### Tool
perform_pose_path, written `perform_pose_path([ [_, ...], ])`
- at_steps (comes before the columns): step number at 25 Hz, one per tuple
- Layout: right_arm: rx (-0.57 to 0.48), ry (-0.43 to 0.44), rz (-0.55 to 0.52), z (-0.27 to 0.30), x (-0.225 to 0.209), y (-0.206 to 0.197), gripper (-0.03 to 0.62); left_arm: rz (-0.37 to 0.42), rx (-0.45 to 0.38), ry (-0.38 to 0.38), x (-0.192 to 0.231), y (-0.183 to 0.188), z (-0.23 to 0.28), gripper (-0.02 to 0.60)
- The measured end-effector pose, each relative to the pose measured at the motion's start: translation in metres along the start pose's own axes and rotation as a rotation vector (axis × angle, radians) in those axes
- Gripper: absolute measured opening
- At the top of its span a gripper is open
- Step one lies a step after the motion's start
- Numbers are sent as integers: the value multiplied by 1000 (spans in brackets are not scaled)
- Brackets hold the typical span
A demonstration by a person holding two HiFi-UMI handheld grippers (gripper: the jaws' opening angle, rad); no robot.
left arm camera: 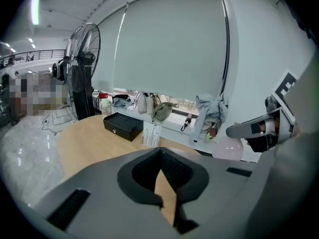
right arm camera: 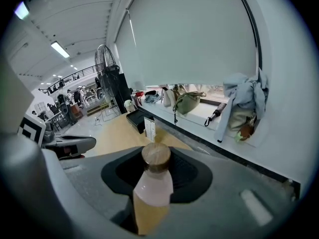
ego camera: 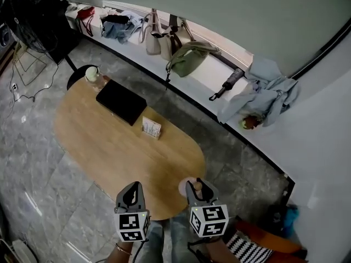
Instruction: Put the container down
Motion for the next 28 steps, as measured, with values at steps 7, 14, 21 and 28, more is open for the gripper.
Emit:
perform_pose_path([
  [7, 49, 2, 10, 29, -9, -46, 137, -26, 26, -3, 0, -44, 33, -6],
  [14, 91, 29, 11, 43, -11, -72, 137, -38, 48, 10, -4, -67, 49, -6],
  [21, 112, 30, -14, 57, -12, -77, 137, -52, 59, 29, 4, -70, 53, -6],
  [28, 122, 20, -21, 80, -17, -76, 137, -69, 65, 32, 10, -73, 62, -6],
])
Point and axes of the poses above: the fingertips, and each gripper's own axes: z forward along the fingers, x to its left, y out of its top, the point moved 10 cm from there along -z, backward along the fingers, and after that the axes turned 3 degrees about -y, right-handed, at the moved point
